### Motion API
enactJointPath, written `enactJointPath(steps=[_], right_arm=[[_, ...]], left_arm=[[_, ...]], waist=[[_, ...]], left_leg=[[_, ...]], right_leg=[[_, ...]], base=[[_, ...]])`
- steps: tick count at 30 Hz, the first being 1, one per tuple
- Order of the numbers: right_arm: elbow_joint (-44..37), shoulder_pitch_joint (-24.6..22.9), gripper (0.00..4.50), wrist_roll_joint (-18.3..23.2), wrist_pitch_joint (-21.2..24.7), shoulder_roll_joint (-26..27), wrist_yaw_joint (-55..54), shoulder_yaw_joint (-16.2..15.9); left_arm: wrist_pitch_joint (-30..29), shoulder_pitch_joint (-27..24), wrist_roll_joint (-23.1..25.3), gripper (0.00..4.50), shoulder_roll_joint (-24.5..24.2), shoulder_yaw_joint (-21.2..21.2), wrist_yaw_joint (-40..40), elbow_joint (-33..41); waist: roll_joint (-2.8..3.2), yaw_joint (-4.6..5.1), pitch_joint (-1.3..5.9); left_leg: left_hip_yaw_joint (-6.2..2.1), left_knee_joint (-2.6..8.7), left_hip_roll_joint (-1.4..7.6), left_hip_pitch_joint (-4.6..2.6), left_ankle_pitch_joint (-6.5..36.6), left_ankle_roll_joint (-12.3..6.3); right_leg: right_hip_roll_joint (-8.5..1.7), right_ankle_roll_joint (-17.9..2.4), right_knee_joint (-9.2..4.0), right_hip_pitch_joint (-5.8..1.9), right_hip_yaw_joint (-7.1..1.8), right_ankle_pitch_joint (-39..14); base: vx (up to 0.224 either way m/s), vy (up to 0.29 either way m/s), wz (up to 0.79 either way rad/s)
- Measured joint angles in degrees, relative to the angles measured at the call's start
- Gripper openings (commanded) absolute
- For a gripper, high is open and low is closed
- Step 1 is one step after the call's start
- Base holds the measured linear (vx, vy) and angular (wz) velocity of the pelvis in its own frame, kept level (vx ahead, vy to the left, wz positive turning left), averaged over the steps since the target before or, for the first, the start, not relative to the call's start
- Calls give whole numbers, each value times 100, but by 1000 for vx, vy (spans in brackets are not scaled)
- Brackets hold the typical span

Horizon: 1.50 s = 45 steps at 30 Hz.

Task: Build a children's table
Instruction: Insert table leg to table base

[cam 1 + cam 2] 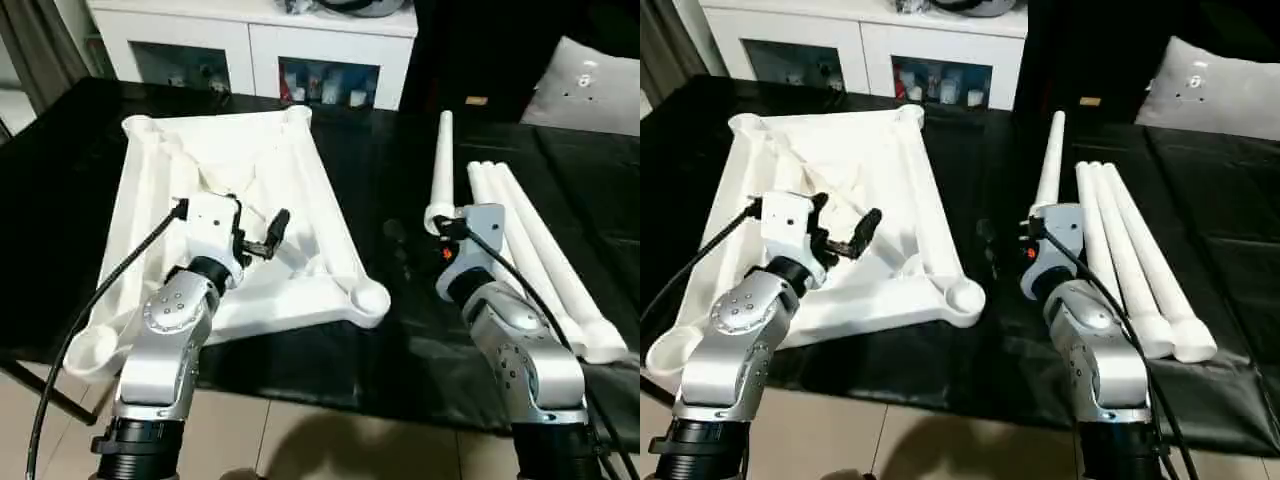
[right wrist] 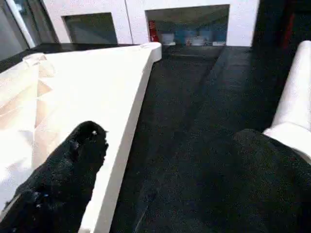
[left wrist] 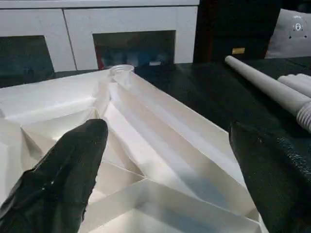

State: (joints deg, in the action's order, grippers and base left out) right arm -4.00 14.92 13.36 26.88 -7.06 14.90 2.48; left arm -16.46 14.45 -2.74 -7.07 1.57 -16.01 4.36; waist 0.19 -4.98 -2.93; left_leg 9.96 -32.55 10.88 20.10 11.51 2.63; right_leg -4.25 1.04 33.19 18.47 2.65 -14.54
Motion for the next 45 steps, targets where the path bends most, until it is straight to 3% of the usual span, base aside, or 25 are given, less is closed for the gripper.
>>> enactJointPath(steps=[1,3,5,6,8,11,13,14,17,19,22,23,24,26,27,28,29,32,33,34,35,37,40,42,45], right_arm=[[28,31,450,-2,28,-4,0,-11],[71,96,450,1,65,44,4,-89],[62,92,450,-1,57,14,5,-85],[62,52,450,-8,33,-65,7,-69],[76,26,450,-57,15,-133,0,-7],[74,37,450,-76,-6,-78,1,-44],[78,52,450,-74,-8,-12,13,-207],[82,50,450,-74,-8,-22,16,-240],[90,52,450,-76,-8,-107,7,-160],[91,55,450,-78,-9,-99,11,-173],[171,145,450,-79,-11,-12,63,-357],[178,142,450,-84,-16,-37,68,-372],[194,137,450,-106,-17,-103,67,-355],[295,58,450,-187,-10,-221,58,-275],[302,74,450,-197,-12,-232,55,-236],[290,104,450,-198,-16,-235,56,-229],[293,116,450,-200,-20,-165,52,-235],[285,158,450,-187,3,-10,46,-499],[286,156,450,-190,20,-30,17,-491],[285,154,450,-190,36,-52,-11,-452],[301,141,450,-197,68,-100,-68,-368],[405,158,450,-196,182,-98,-211,-149],[676,493,450,-227,302,-61,-487,77],[831,681,450,-303,316,-50,-608,41],[1409,1185,450,-382,512,-65,-943,153]], left_arm=[[-1,-1,-3,443,-4,-1,1,-3],[-27,-44,-3,443,-54,32,9,-27],[-26,-8,-3,443,-78,66,13,-18],[-27,-1,-3,443,-52,59,14,-16],[-25,18,-10,443,4,-117,3,-16],[-25,17,-7,443,-44,-107,20,-26],[-25,15,-6,443,-79,-11,53,-48],[-22,20,-5,443,-82,29,62,-51],[-20,26,-7,443,-51,-27,57,-52],[-20,26,-6,443,-65,-28,61,-56],[-9,8,15,443,-156,46,132,-109],[10,29,15,443,-149,85,156,-107],[29,38,14,443,-118,78,165,-107],[36,33,11,443,64,-122,159,-112],[45,37,10,443,68,-171,154,-106],[56,48,11,443,57,-174,154,-97],[62,43,14,443,-41,-136,155,-95],[63,9,23,443,-206,62,174,-131],[62,9,23,443,-214,60,166,-132],[62,15,24,443,-216,26,138,-128],[42,4,20,443,-219,-53,50,-124],[-61,-42,13,443,-221,-383,-214,-61],[-141,-115,-18,443,-420,-752,-652,114],[-216,-138,-49,443,-486,-755,-735,113],[-363,-146,-169,443,-594,-763,-945,118]], waist=[[7,-7,3],[-47,-34,-15],[-99,-33,-19],[-126,-72,-31],[-42,-46,17],[-46,33,23],[-66,86,33],[-88,82,41],[-88,-41,57],[-82,-28,64],[-178,142,101],[-263,194,119],[-288,189,117],[-264,56,112],[-197,30,123],[-95,31,123],[-55,70,120],[-143,280,113],[-160,325,114],[-227,351,127],[-267,317,120],[-236,238,130],[-220,221,136],[-221,179,134],[-164,151,98]], left_leg=[[27,1,14,-36,20,24],[249,8,34,-293,136,120],[439,-17,42,-473,237,219],[300,-77,31,-406,296,196],[-43,-249,32,-283,377,158],[-160,-284,48,-252,429,181],[-176,-289,1,-268,447,148],[-148,-306,-64,-267,471,107],[-232,-348,-69,-188,517,-21],[-302,-347,-61,-217,520,64],[-347,-341,-114,-292,531,84],[-316,-374,-187,-309,564,34],[-289,-438,-229,-255,610,-51],[-336,-841,-245,-64,578,-739],[-351,-801,-240,39,514,-631],[-362,-545,-203,86,416,-419],[-444,-555,-122,12,406,-14],[-455,-503,-230,-75,428,-60],[-450,-504,-261,-103,433,-68],[-420,-503,-305,-128,436,-70],[-367,-514,-343,-100,454,-102],[-361,-521,-331,-60,448,-496],[-396,-399,-256,-25,306,126],[-424,-409,-230,33,286,157],[-416,-390,-209,2,262,193]], right_leg=[[6,-9,14,-1,-24,-18],[4,-213,233,47,-167,-162],[90,-154,332,-45,-416,-260],[140,-32,284,-87,-446,-238],[273,-4,234,-131,-422,-222],[285,25,236,-101,-318,-202],[198,-78,401,-38,-263,-288],[151,-48,389,-89,-291,-398],[218,-26,318,-171,-339,-410],[267,10,297,-200,-328,-390],[52,-165,746,60,-134,-463],[-35,-168,712,112,-175,-527],[-16,6,698,23,-220,-583],[77,-12,515,-157,-248,-518],[121,-30,418,-230,-174,-486],[216,-42,350,-305,-100,-467],[266,-63,339,-343,-36,-475],[95,-378,745,-100,89,-522],[40,-350,802,4,79,-505],[-38,-350,704,103,48,-446],[-61,2,666,62,-53,-375],[-6,-34,556,33,-79,-322],[67,4,579,125,-48,-257],[102,-11,548,166,-41,-209],[105,-75,484,146,-27,-167]], base=[[55,3,-6],[61,-12,-33],[78,-14,-48],[101,-8,-44],[102,-6,-14],[90,-17,5],[111,-38,13],[47,16,18],[16,5,6],[39,-1,7],[76,-65,4],[53,-35,11],[53,-35,11],[0,0,0],[0,0,0],[0,0,0],[84,12,2],[81,-7,3],[57,-16,3],[0,0,0],[25,-52,10],[32,-64,6],[17,-66,-1],[0,0,0],[0,0,0]])
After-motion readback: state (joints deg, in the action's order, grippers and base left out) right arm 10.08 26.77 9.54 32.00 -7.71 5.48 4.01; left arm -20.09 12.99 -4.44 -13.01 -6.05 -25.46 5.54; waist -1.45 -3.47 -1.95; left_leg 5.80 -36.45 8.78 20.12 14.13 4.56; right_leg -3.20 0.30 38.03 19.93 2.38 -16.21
